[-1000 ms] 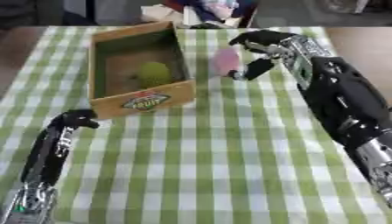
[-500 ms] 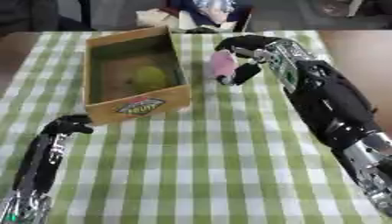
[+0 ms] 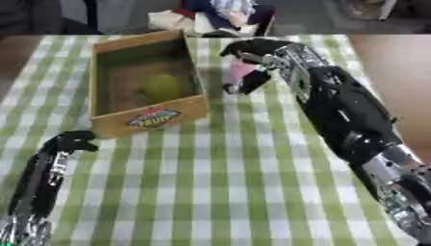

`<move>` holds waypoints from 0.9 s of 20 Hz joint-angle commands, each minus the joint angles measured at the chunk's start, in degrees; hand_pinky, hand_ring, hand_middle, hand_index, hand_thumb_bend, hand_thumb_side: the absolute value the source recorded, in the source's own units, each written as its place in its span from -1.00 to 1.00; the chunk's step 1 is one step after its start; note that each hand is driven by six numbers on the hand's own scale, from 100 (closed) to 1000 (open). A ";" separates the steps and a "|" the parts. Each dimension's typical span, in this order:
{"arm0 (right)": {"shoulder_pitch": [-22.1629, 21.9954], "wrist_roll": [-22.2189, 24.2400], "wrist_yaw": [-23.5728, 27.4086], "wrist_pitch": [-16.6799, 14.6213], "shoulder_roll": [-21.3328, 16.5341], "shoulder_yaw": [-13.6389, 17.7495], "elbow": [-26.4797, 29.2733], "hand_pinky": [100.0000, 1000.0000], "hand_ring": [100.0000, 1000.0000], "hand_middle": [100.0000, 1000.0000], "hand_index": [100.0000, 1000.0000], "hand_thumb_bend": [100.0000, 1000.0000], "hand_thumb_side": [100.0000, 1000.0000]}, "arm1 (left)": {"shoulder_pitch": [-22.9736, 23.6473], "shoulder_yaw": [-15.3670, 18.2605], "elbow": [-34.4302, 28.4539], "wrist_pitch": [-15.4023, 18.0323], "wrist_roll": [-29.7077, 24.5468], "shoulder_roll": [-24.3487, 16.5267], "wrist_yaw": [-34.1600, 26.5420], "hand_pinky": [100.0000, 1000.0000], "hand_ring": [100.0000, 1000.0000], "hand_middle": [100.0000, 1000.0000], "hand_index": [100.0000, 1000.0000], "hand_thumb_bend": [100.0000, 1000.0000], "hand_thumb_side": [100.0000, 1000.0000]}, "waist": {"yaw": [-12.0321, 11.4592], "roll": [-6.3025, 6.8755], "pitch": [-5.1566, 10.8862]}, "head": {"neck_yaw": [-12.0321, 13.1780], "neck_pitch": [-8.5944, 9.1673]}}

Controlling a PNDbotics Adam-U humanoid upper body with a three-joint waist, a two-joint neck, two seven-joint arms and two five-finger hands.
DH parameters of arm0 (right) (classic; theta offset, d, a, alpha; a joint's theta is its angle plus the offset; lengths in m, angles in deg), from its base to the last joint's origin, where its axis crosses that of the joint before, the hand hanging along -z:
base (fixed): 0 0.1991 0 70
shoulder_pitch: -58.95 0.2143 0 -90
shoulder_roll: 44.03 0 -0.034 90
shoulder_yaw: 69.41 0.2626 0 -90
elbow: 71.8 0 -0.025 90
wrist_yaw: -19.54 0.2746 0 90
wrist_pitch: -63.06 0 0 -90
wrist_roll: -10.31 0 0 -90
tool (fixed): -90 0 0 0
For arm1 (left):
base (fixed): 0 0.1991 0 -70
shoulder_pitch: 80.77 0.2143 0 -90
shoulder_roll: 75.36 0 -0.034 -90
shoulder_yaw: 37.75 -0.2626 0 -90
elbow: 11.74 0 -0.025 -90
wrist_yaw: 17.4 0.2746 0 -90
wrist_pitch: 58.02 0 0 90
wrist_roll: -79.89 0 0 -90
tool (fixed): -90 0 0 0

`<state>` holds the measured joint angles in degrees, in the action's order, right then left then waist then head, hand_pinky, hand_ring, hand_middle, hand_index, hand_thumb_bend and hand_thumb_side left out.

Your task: Pick up objects on the table and place them in the box.

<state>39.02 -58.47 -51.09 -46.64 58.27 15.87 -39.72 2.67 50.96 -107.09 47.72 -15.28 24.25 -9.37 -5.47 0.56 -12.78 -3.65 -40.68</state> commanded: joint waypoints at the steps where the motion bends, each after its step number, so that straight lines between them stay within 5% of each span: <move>1: 1.42 -0.33 -0.80 0.83 -0.24 0.76 0.10 0.60 0.74 0.98 1.00 -0.61 0.07 | -0.59 0.00 -0.57 0.13 -0.21 -0.70 0.09 0.69 0.16 0.23 0.44 -1.00 0.84 | -0.24 0.05 0.72 | -0.39 0.96; 11: 1.65 -2.91 -1.83 6.05 -2.10 3.51 -0.77 0.60 0.76 0.96 1.00 -0.62 0.02 | -0.64 -0.14 -0.58 0.23 -0.41 -0.74 0.11 0.69 0.16 0.23 0.44 -1.00 0.85 | -1.38 0.10 0.18 | -1.56 1.96; 18: 1.36 -3.28 -1.50 6.62 -2.52 4.02 -0.95 0.58 0.73 0.91 0.99 -0.69 0.06 | -0.59 -0.21 -0.59 0.30 -0.45 -0.65 0.17 0.70 0.16 0.23 0.44 -1.00 0.85 | -1.53 0.48 -0.13 | -1.85 1.95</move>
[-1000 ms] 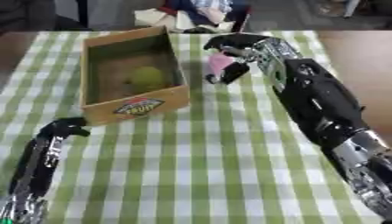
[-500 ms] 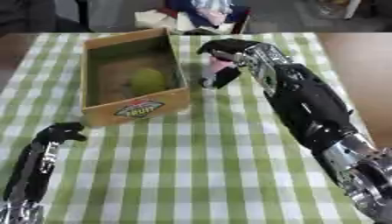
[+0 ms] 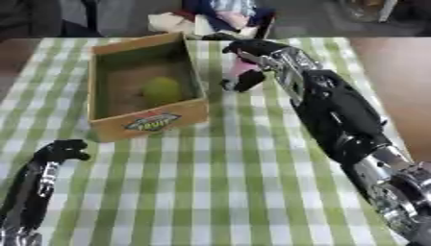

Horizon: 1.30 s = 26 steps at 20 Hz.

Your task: Pick up objects on the table and place them in the box.

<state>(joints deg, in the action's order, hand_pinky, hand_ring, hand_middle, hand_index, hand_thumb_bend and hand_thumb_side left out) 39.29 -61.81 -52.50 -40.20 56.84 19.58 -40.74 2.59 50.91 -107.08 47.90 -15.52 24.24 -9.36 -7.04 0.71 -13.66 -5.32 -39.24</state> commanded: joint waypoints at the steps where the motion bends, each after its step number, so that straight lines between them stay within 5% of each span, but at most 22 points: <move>1: 0.92 0.24 -0.10 0.10 -0.99 0.24 -0.12 0.57 0.70 0.87 0.97 -0.69 0.06 | -0.51 -0.17 -0.61 0.14 -0.22 -0.63 0.16 0.70 0.16 0.23 0.44 -1.00 0.85 | 0.07 0.39 0.73 | -0.22 0.52; 10: 0.22 1.91 -0.47 -0.53 -0.37 -0.17 -0.87 0.47 0.47 0.37 0.56 -0.79 -0.06 | -0.51 -0.16 -0.60 0.16 -0.27 -0.54 0.12 0.70 0.16 0.22 0.44 -1.00 0.85 | 0.14 0.54 0.73 | -0.70 0.71; 15: 0.28 -0.14 0.48 -0.69 -0.54 0.04 0.23 0.27 0.05 -0.04 0.29 -0.98 -0.30 | -0.55 -0.12 -0.58 0.14 -0.24 -0.55 0.12 0.70 0.16 0.22 0.44 -1.00 0.85 | 0.17 0.44 0.82 | -0.85 0.81; 26: 1.96 -1.25 3.26 -2.12 -0.98 -1.01 4.75 0.27 0.03 -0.04 0.29 -1.00 -0.38 | -0.65 -0.07 -0.56 0.09 -0.27 -0.63 0.11 0.70 0.16 0.22 0.44 -1.00 0.84 | 0.27 0.01 1.09 | -1.23 1.18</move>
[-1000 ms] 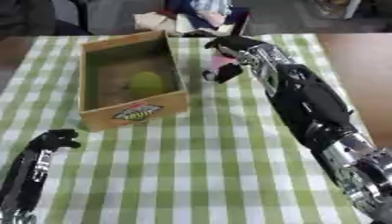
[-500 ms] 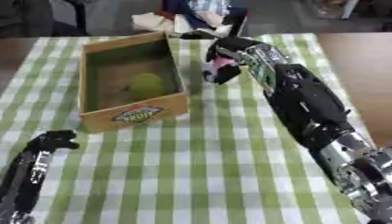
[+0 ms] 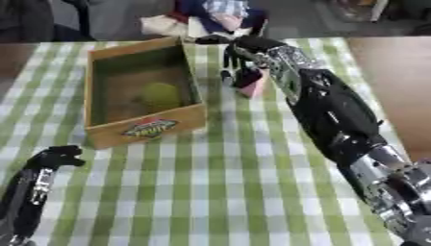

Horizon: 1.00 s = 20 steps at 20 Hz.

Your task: Pick up objects on the table and place them in the box.

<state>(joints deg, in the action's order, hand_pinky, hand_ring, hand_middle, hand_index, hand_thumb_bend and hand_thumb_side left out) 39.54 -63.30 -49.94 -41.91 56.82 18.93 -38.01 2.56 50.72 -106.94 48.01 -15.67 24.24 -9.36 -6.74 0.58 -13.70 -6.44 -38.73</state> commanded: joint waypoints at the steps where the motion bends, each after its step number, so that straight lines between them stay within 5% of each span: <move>1: 1.71 0.52 0.77 -0.47 -1.01 -0.46 2.16 0.37 0.29 0.28 0.61 -0.93 -0.22 | -0.63 0.13 -0.69 -0.02 -0.12 -0.63 0.10 0.70 0.16 0.22 0.44 -1.00 0.84 | -0.03 0.11 1.15 | -0.09 0.71; 2: 1.66 1.01 0.68 -0.60 -1.17 -0.68 2.24 0.45 0.46 0.53 0.82 -0.83 -0.09 | -0.61 0.21 -0.70 -0.03 -0.06 -0.65 0.10 0.70 0.16 0.22 0.44 -1.00 0.84 | -0.01 0.08 1.17 | -0.03 0.80; 6: 1.70 3.49 -0.50 -1.68 -2.04 -1.75 2.80 0.60 0.68 0.82 0.97 -0.58 0.14 | -0.53 0.42 -0.67 -0.09 0.13 -0.74 0.18 0.70 0.16 0.22 0.44 -1.00 0.84 | 0.42 -0.09 1.23 | 0.23 0.94; 20: 0.45 8.83 -2.08 -7.00 -3.58 -5.40 2.53 0.65 0.75 0.88 1.00 -0.44 0.26 | -0.08 1.00 -0.63 -0.20 0.69 -1.17 0.53 0.70 0.16 0.22 0.44 -1.00 0.84 | 2.46 -0.60 1.77 | 1.18 0.87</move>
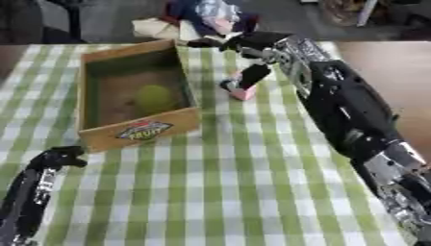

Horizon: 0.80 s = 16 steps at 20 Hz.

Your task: Pick up objects on the table and place them in the box.

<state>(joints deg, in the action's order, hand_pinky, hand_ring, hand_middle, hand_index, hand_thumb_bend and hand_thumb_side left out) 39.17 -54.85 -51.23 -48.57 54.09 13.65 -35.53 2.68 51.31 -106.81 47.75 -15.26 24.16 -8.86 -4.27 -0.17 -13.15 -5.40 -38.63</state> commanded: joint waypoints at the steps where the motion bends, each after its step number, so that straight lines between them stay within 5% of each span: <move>1: 0.57 0.37 -1.06 -0.10 -0.58 0.06 -0.52 0.65 0.75 0.88 1.00 -0.44 0.27 | -0.21 0.39 -0.76 0.05 0.28 -1.05 0.02 0.70 0.16 0.22 0.44 -1.00 0.84 | -0.05 0.21 1.22 | 0.09 0.83; 16: -0.51 -3.23 -4.02 5.09 0.84 3.86 -6.22 0.51 0.63 0.78 0.93 -0.61 0.26 | -0.31 0.22 -0.78 0.10 0.08 -0.75 -0.09 0.70 0.16 0.22 0.44 -1.00 0.85 | -0.59 0.62 0.84 | -0.57 1.11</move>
<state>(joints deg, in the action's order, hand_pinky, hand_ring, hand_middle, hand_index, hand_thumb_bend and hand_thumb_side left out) 37.72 -57.83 -54.73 -43.79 55.22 17.12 -41.80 2.69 51.32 -106.81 47.73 -15.23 24.16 -8.86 -4.77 0.23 -13.12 -5.74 -38.17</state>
